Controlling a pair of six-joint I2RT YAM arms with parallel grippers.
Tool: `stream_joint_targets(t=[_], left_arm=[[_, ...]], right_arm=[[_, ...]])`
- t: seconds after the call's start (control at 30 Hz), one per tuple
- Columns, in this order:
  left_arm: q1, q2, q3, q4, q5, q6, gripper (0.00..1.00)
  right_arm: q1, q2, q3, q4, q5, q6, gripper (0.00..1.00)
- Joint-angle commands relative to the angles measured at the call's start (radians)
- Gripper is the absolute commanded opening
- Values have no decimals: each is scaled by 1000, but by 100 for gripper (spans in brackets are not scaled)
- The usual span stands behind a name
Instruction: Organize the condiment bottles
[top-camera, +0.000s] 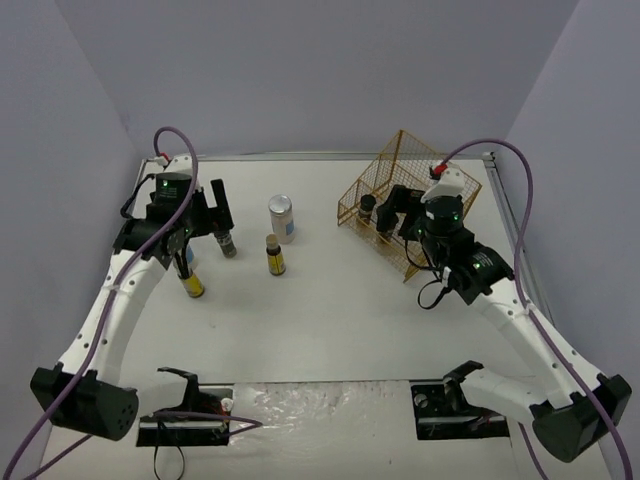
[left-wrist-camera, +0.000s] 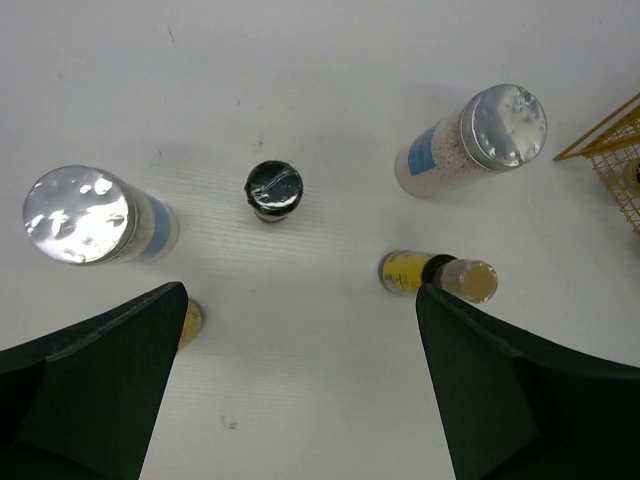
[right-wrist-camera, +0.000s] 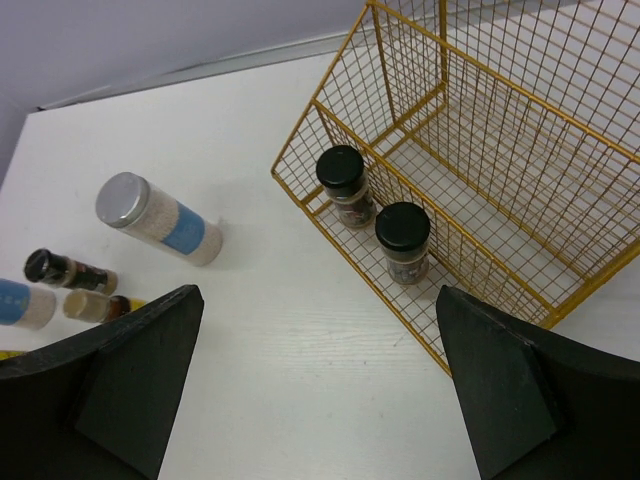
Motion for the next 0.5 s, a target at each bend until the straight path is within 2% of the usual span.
stream_joint_targets(t=[0.0,0.1,0.47], left_arm=[[-7,108,87,26,8,-42,93],[-8,206,113,21,-4,-54,91],[-4,396,113,83,-62,-74,91]], right_arm=[[0,-74,5,25,-47,-43,100],[0,-107,7,17,-69,-59,100],[-1,-151,-15,15,-195,-80,100]])
